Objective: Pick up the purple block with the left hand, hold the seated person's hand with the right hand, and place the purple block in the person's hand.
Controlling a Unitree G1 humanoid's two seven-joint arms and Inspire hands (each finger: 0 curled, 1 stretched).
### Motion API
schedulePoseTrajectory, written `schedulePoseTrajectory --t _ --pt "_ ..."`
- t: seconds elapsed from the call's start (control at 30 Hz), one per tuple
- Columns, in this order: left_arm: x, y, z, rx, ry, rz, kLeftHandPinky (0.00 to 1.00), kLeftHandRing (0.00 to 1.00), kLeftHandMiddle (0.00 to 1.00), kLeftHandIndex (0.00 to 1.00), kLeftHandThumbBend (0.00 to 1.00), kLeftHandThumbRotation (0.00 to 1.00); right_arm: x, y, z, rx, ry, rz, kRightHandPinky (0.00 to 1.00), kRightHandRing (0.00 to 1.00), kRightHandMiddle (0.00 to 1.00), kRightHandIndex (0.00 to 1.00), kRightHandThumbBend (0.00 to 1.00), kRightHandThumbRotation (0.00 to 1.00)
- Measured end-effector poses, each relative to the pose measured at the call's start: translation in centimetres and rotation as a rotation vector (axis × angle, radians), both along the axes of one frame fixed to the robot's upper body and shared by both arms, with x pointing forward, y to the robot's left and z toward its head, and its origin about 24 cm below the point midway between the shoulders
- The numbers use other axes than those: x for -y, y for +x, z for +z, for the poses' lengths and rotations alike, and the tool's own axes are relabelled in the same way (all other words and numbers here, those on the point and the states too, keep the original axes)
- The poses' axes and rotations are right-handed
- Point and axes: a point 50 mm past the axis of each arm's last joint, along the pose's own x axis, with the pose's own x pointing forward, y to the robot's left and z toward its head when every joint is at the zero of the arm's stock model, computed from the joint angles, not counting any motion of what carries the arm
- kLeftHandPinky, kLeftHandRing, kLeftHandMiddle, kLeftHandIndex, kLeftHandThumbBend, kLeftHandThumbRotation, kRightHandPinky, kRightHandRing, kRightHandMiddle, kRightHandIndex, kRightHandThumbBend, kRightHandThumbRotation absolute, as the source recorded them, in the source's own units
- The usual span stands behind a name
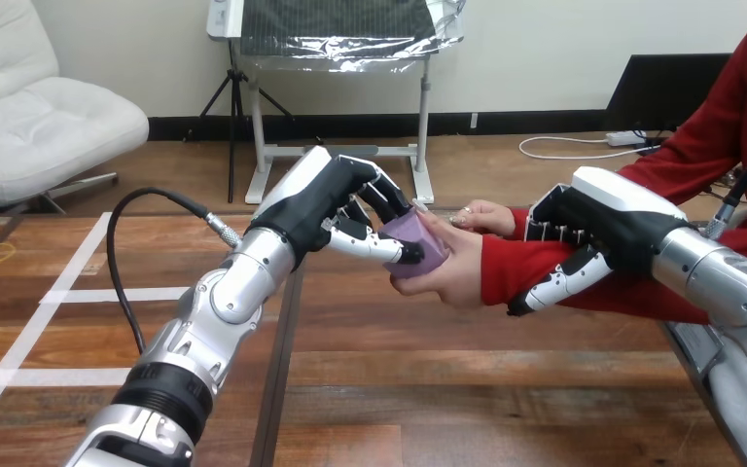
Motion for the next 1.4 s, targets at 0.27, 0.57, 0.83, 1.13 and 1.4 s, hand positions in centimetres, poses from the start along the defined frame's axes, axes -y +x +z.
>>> schedulePoseTrajectory --t 0.27,0.57,0.83,1.13,1.4 --pt "0.0 -0.2 0.2 0.019 0.001 -0.013 0.73 0.82 0.82 0.84 0.72 0.73 -0.2 0.0 0.2 -0.018 -0.003 0.014 0.40 0.46 0.51 0.55 1.00 0.48" --pt "0.0 -0.7 0.2 0.046 -0.011 -0.030 0.71 0.79 0.80 0.81 0.68 0.78 -0.5 0.0 0.5 -0.032 -0.014 0.041 0.50 0.58 0.63 0.67 1.00 0.63" --pt "-0.2 -1.4 0.2 0.058 -0.016 -0.053 0.63 0.73 0.77 0.78 0.60 0.77 -0.8 -0.2 0.8 -0.049 -0.014 0.069 0.56 0.66 0.71 0.74 1.00 0.72" --pt "-0.7 -2.3 0.5 0.065 -0.031 -0.067 0.59 0.70 0.75 0.75 0.53 0.81 -1.1 -0.9 0.3 -0.078 0.003 0.105 0.61 0.73 0.78 0.81 1.00 0.83" --pt "-1.5 -3.4 0.4 0.062 -0.044 -0.064 0.58 0.69 0.74 0.72 0.49 0.88 -1.2 -1.7 -0.3 -0.107 -0.002 0.123 0.64 0.79 0.83 0.85 1.00 0.90"
